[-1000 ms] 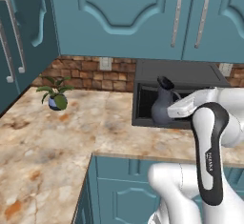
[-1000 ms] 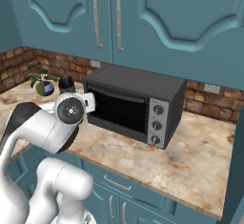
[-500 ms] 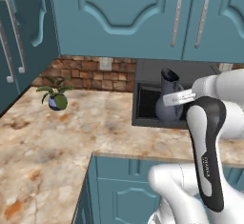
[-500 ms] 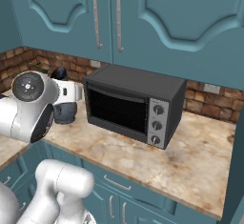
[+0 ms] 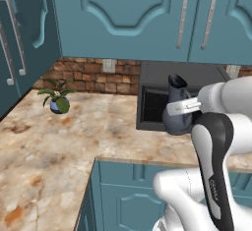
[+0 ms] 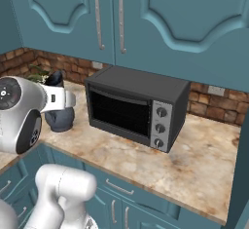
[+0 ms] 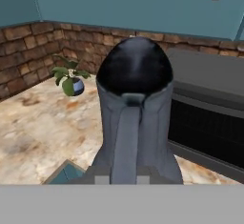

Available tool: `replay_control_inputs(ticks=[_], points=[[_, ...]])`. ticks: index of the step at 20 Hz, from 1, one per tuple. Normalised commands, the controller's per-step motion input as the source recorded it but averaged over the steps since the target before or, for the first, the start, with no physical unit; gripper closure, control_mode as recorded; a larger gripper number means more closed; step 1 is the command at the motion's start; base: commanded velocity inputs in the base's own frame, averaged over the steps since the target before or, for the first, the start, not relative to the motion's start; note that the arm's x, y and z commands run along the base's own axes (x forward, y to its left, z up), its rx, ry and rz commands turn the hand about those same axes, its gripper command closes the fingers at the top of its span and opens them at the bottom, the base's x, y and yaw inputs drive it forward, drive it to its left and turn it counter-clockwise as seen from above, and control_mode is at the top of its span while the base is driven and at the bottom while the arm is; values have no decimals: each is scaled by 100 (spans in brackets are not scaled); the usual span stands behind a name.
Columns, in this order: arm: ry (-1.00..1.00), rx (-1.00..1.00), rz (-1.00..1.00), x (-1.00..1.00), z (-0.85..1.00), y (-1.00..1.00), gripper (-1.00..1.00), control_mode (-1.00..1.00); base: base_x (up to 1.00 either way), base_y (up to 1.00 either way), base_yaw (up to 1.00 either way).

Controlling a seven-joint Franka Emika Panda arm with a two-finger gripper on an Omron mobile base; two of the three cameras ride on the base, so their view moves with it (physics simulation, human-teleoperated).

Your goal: Move the tangerine and bar from the top shelf to the second highest shelf to make space. Then, place the pitcher from the counter on the cleared top shelf.

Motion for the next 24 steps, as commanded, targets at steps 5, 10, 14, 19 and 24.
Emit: replay_control_inputs(ticks=[5,10,14,19,24], points=[[0,0,-1,0,0,0,100,100,-1,0,-2],[0,0,0,0,0,0,100,100,-30,0,-24],[0,0,0,0,0,0,100,100,-83,-10,-32],[0,0,0,0,0,0,100,100,-95,-38,-44],[0,0,0,0,0,0,100,100,-29,-70,-57]])
